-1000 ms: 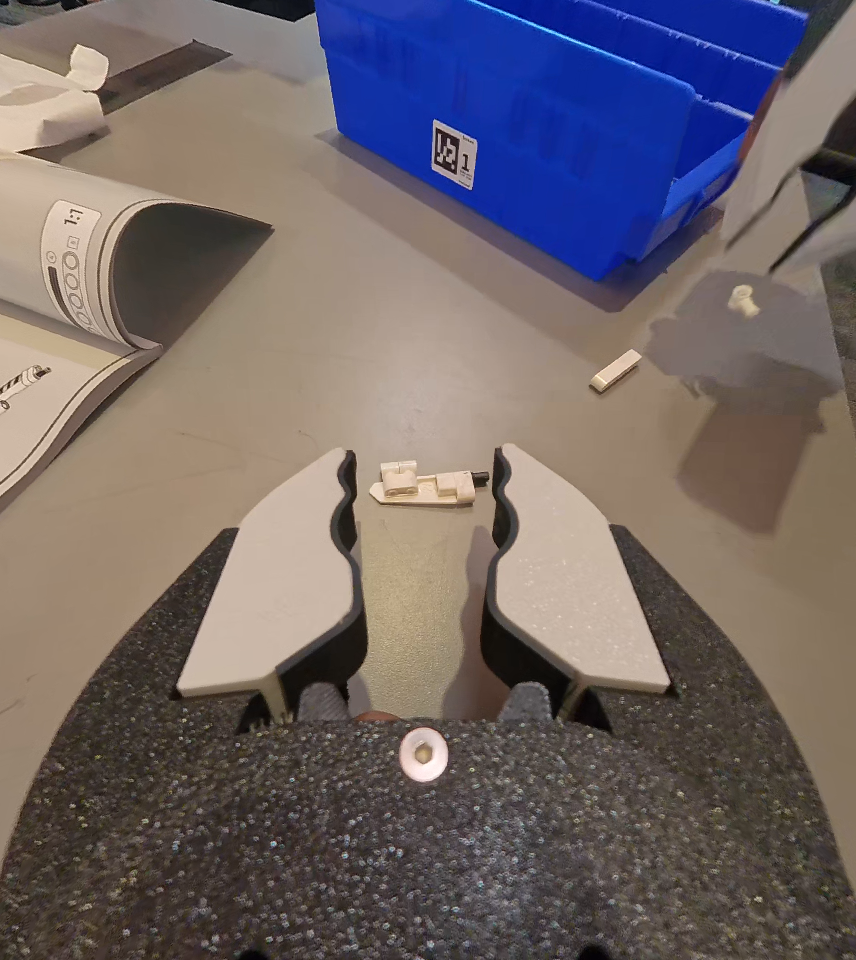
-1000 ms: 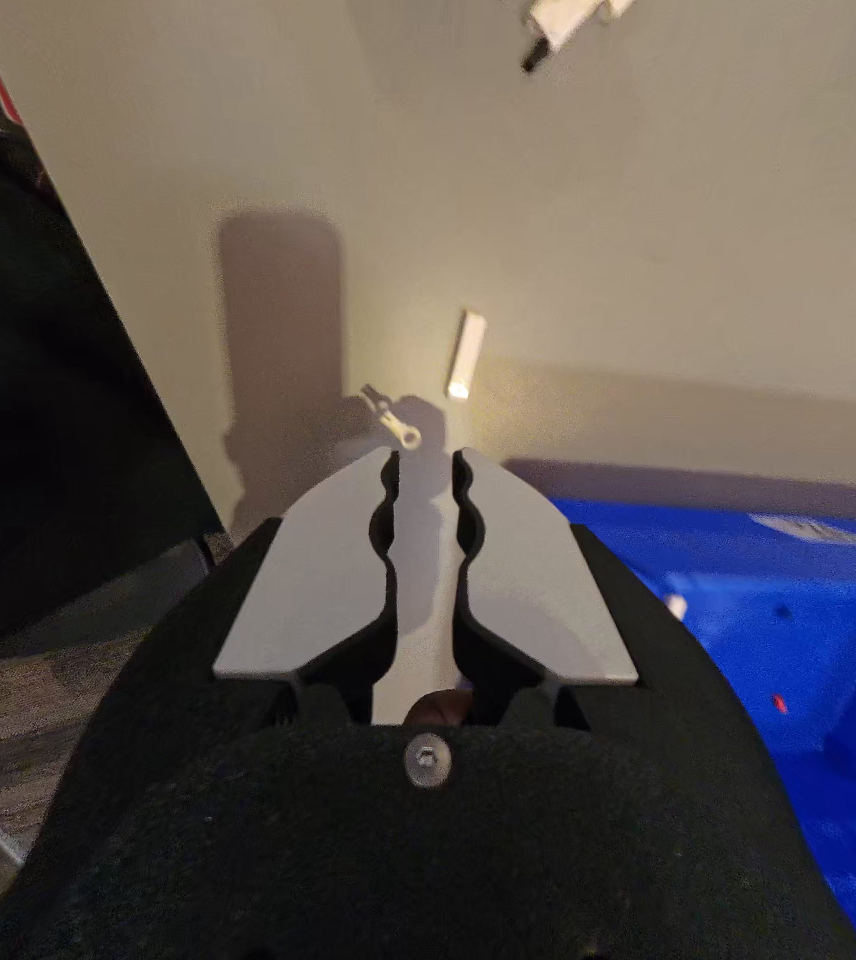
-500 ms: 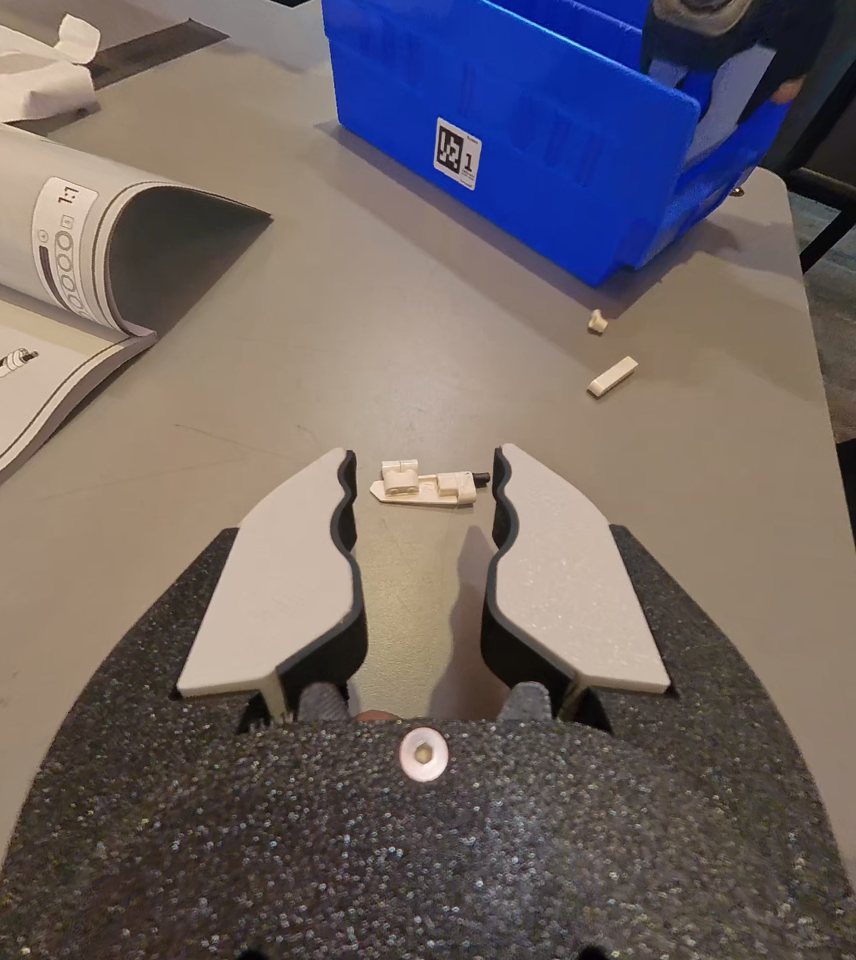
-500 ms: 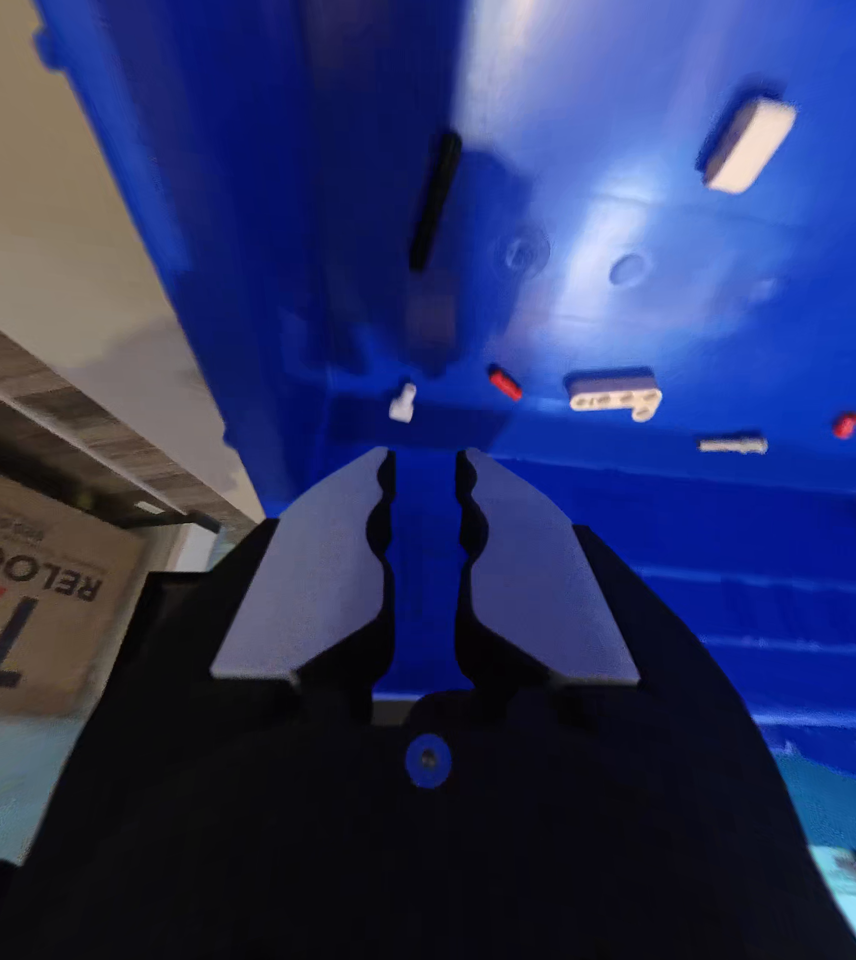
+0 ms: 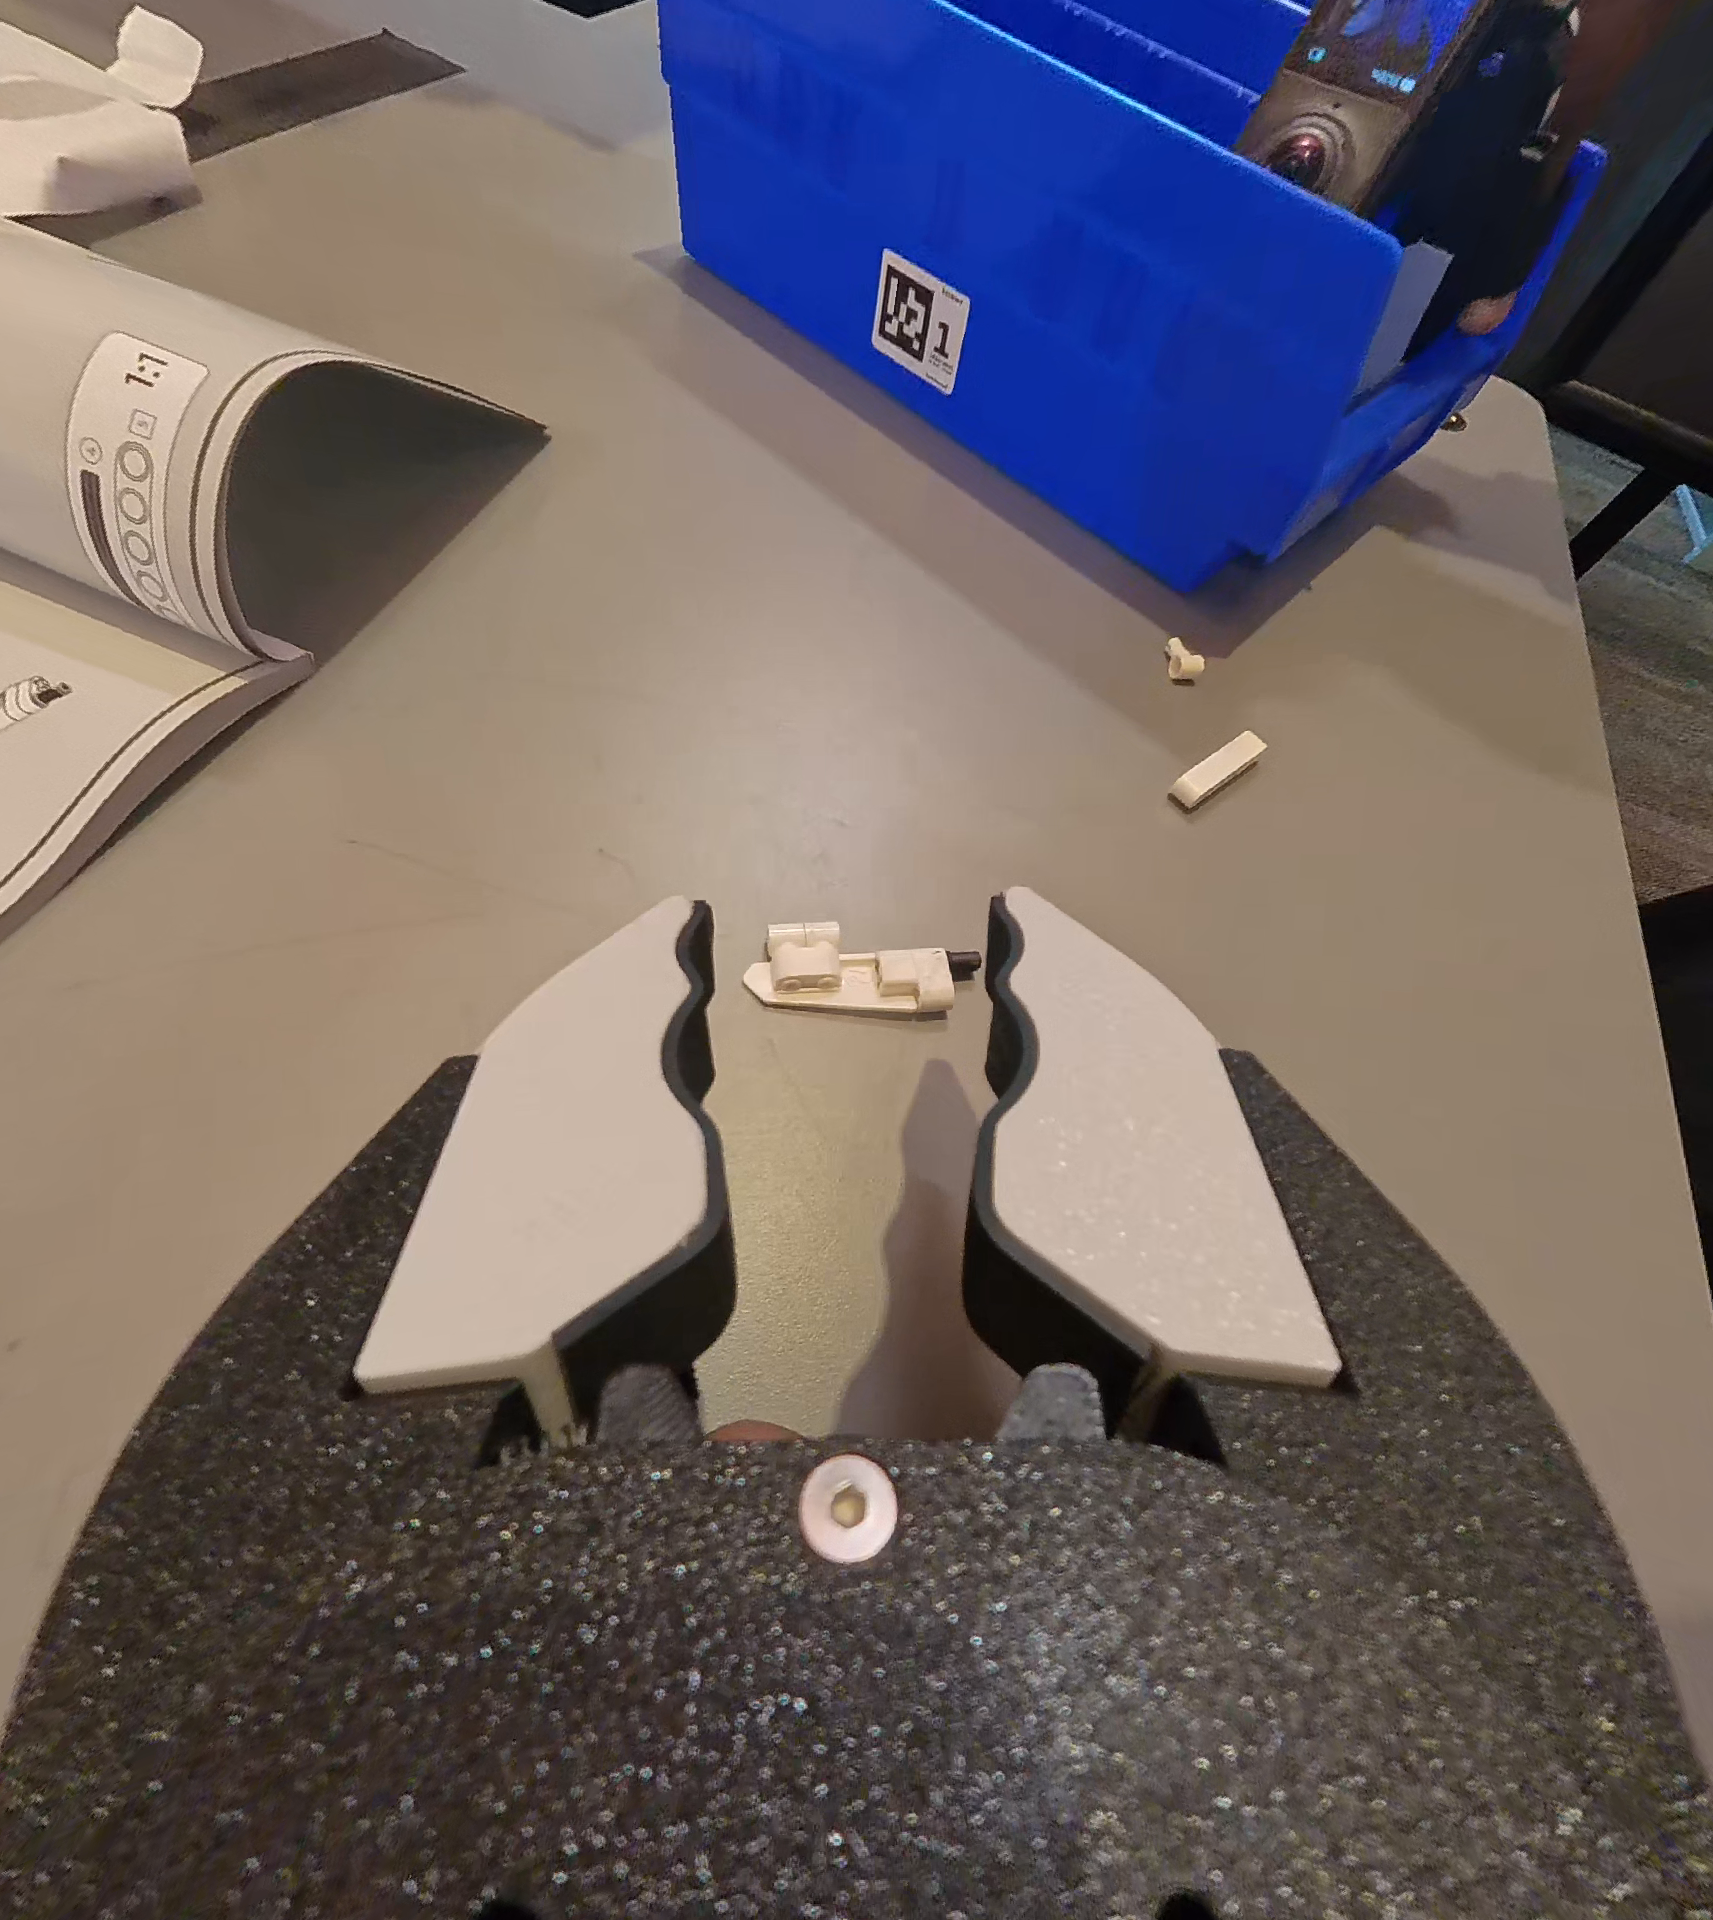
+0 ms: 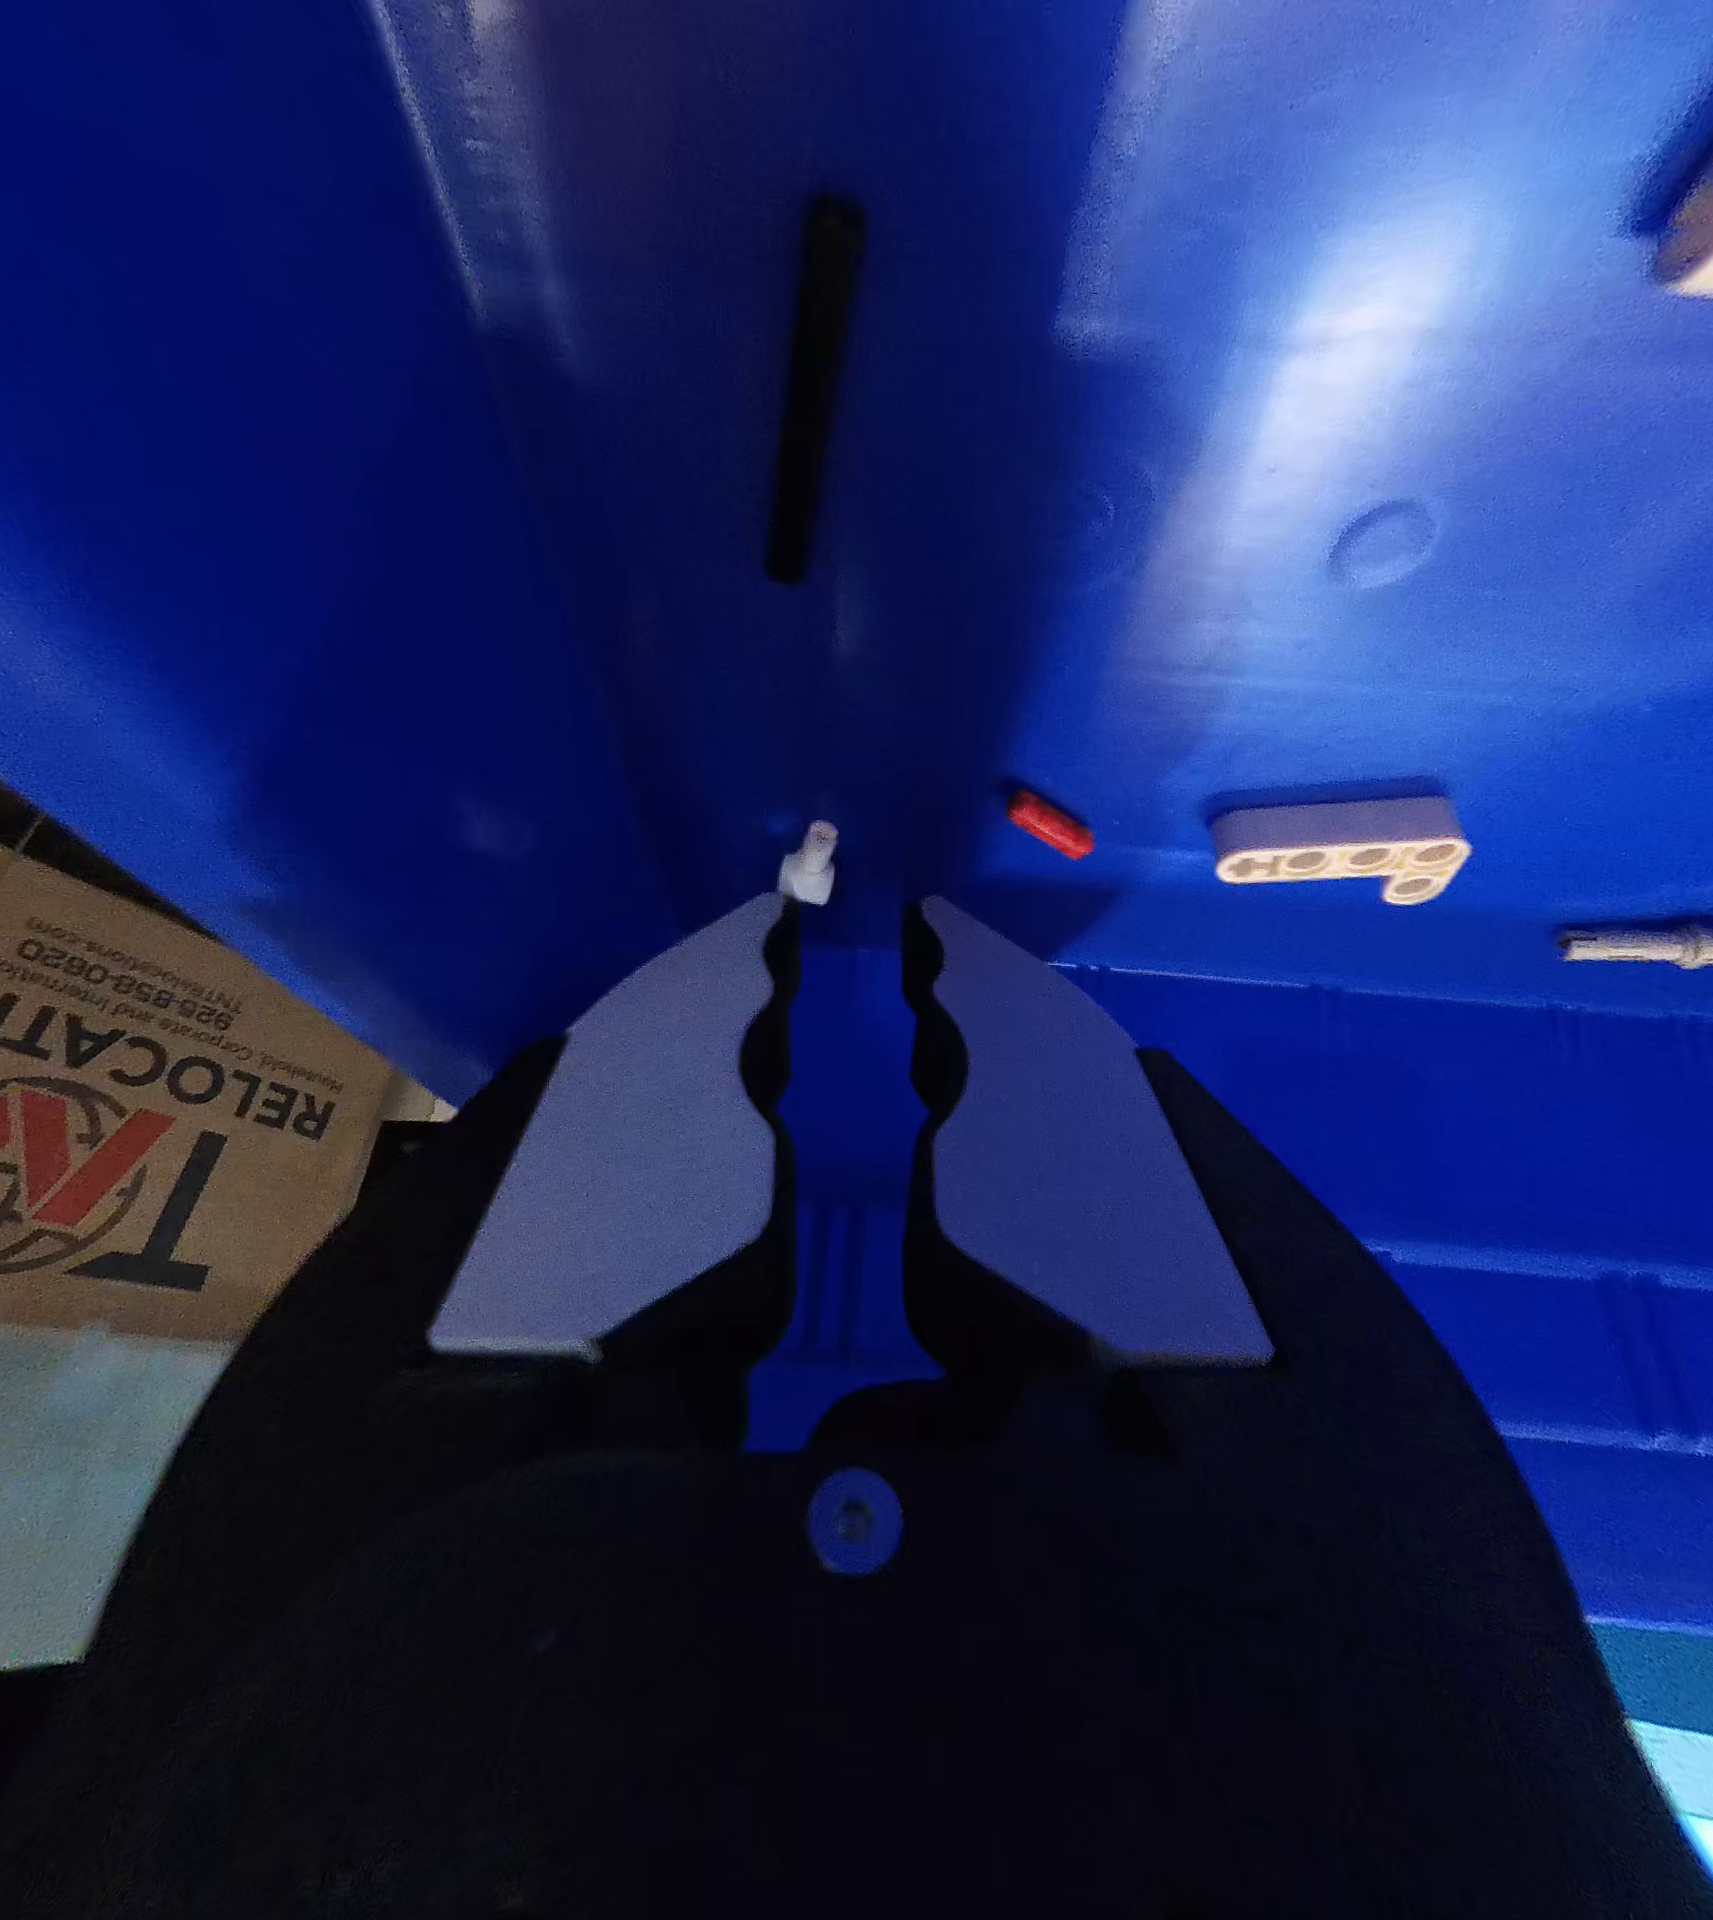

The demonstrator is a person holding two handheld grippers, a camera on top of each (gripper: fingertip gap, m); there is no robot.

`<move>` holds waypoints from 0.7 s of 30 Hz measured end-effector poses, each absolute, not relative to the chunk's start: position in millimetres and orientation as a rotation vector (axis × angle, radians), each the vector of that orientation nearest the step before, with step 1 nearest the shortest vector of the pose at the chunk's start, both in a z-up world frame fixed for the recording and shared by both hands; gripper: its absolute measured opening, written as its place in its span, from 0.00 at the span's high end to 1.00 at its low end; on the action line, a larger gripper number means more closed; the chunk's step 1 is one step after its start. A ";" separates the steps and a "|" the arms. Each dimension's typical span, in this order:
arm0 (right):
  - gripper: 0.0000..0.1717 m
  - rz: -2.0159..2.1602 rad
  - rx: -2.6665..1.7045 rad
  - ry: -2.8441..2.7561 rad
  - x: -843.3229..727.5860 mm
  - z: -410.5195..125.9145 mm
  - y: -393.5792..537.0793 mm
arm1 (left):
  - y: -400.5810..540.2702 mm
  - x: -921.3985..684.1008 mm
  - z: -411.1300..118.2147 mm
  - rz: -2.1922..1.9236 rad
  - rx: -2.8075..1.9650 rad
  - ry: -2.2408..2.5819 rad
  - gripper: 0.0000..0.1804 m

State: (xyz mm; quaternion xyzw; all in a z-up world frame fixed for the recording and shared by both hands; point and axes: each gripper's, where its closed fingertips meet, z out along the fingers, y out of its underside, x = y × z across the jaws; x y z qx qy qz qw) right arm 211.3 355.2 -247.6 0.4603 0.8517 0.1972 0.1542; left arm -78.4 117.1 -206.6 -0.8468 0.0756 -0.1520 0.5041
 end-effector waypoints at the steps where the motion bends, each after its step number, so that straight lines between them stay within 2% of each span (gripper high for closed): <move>1: 0.91 0.573 1.318 2.454 210.7 -247.8 355.7 | 117.1 -78.4 -206.5 -0.366 -2.044 0.182 0.72; 6: 1.00 0.530 1.345 2.495 210.2 -248.3 349.7 | 116.9 -77.4 -206.9 -0.346 -2.045 0.197 0.72; 13: 0.90 0.478 1.431 2.548 202.8 -238.4 348.9 | 116.8 -76.8 -207.2 -0.330 -2.047 0.207 0.72; 19: 0.88 0.410 1.475 2.495 200.6 -246.1 342.3 | 116.6 -75.5 -207.7 -0.310 -2.049 0.223 0.72; 21: 0.95 0.474 1.477 2.472 202.4 -248.4 346.4 | 116.6 -75.6 -207.7 -0.312 -2.049 0.221 0.72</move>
